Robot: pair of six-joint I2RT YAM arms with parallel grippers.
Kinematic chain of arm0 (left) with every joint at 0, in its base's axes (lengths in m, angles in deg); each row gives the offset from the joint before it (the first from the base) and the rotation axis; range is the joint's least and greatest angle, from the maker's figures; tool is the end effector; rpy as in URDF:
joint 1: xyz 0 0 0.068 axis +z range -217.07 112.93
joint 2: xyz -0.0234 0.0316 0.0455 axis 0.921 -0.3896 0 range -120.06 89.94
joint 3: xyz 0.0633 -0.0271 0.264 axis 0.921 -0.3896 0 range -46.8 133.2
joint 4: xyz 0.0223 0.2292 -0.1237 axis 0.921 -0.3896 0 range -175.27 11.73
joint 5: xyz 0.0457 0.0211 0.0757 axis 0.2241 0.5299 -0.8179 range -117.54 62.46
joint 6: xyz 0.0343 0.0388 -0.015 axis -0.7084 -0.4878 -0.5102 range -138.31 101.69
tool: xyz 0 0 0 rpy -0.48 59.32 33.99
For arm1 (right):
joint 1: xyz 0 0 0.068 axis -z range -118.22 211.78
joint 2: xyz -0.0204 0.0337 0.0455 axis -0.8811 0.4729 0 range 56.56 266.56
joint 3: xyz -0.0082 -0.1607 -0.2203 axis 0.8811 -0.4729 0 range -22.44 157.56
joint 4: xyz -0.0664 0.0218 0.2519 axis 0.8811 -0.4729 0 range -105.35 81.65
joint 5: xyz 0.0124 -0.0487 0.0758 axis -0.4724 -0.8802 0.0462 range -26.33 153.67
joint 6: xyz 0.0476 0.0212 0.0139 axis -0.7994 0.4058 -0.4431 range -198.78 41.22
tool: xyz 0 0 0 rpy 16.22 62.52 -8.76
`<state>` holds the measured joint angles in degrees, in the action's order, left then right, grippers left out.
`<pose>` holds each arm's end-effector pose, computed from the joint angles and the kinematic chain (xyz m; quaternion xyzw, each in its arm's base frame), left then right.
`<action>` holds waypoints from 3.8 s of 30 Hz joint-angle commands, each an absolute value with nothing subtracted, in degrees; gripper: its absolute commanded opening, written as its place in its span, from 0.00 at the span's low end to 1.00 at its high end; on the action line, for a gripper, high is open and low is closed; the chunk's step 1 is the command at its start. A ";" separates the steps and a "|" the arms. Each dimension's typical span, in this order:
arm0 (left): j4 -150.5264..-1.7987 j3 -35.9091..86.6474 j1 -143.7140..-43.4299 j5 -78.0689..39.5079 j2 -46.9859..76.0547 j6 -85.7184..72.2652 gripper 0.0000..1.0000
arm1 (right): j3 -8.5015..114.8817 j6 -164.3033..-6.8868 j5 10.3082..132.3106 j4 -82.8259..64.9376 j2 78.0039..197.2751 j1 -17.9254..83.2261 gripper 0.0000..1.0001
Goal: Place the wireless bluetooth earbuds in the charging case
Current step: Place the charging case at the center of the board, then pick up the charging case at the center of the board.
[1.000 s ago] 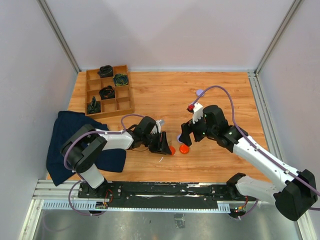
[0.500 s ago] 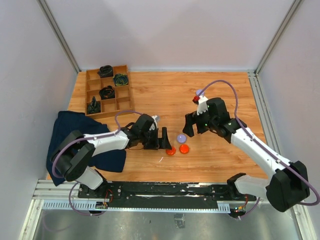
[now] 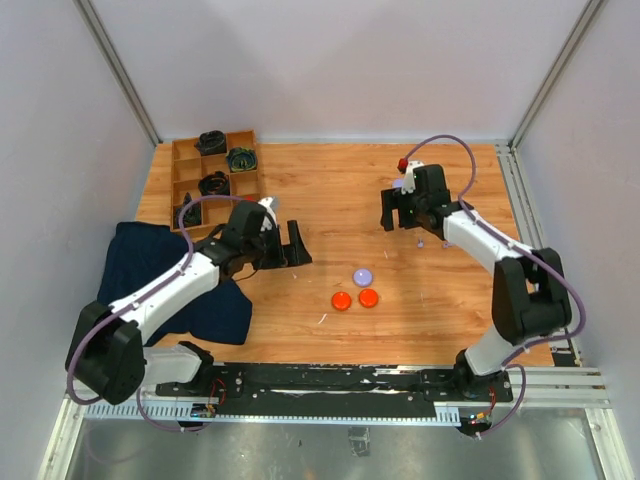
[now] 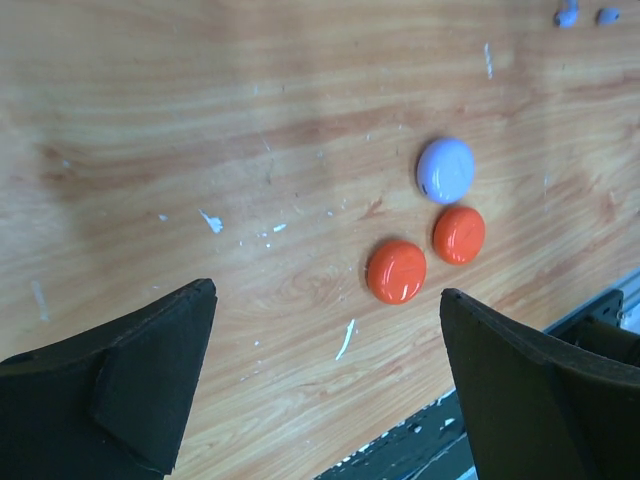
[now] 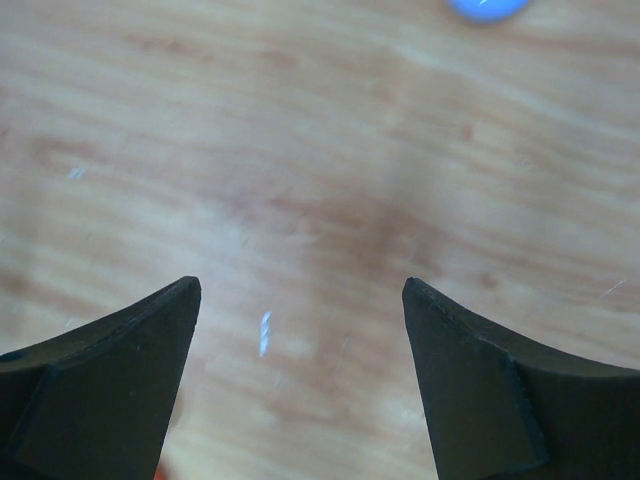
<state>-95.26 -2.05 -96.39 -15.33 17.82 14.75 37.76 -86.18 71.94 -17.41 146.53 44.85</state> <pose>0.2245 -0.1349 0.2294 0.0114 0.9174 -0.2836 0.2791 0.3309 0.1061 0.2395 -0.1057 0.8939 0.1543 0.4074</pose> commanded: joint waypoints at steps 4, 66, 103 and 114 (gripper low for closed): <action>-101.72 6.70 -95.16 -24.84 23.15 5.30 0.99 | 50.12 -84.67 65.89 -10.20 160.07 49.10 0.81; -66.70 -13.82 -89.25 -8.33 35.22 24.84 0.96 | 27.35 -87.62 63.82 3.04 135.91 31.15 0.43; -60.62 -10.04 -98.89 -6.02 23.69 25.36 0.71 | 13.22 -73.42 70.72 28.11 127.63 11.99 0.45; -57.06 -10.11 -100.33 -2.80 21.03 26.28 0.61 | 13.97 -73.42 71.77 29.36 128.62 11.51 0.46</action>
<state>-59.94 -11.73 -99.06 -5.76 21.87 26.49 13.50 -74.14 70.65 25.28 128.41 12.65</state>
